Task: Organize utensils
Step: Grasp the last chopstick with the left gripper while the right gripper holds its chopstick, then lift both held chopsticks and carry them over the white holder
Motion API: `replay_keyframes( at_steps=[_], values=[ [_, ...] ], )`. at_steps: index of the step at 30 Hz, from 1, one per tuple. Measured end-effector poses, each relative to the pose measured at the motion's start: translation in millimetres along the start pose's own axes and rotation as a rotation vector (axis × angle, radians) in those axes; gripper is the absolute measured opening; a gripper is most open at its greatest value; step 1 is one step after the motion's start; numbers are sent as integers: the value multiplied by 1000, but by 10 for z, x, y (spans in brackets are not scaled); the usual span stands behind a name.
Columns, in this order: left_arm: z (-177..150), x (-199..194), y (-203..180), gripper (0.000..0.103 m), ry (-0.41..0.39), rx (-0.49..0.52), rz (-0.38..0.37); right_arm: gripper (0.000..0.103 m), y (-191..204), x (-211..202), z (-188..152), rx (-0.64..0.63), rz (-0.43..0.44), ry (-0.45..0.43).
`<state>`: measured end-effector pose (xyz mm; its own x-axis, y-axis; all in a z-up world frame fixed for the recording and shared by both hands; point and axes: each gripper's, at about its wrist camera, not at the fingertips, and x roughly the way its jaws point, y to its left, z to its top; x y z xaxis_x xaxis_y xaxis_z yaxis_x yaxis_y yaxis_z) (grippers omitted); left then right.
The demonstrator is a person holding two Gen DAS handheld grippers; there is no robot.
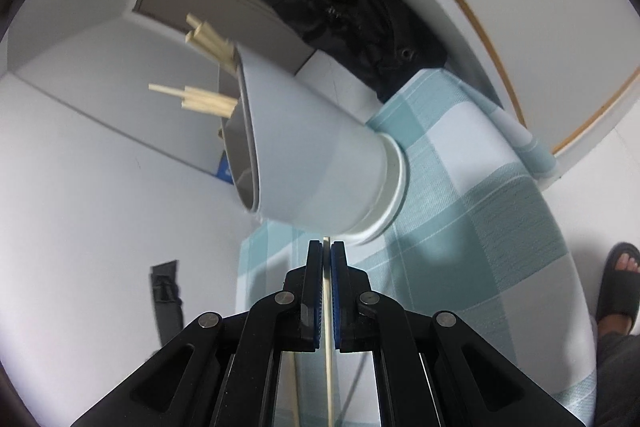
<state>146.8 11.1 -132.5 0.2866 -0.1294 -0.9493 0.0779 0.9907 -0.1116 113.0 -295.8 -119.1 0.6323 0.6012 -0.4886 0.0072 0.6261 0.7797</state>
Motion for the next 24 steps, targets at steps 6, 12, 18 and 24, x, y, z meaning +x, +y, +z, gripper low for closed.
replay_keyframes(
  at_steps=[6, 12, 18, 24],
  values=[
    [33, 13, -88, 30, 13, 29, 63, 3, 96, -64, 25, -36, 18, -52],
    [81, 32, -139, 3, 13, 28, 65, 3, 124, -96, 57, -62, 24, -88],
    [146, -77, -109, 3, -49, -8, 12, 3, 147, -154, 53, -80, 15, -107],
    [82, -546, -78, 3, -248, -35, -44, 3, 313, -185, -8, -177, 13, -134]
  ],
)
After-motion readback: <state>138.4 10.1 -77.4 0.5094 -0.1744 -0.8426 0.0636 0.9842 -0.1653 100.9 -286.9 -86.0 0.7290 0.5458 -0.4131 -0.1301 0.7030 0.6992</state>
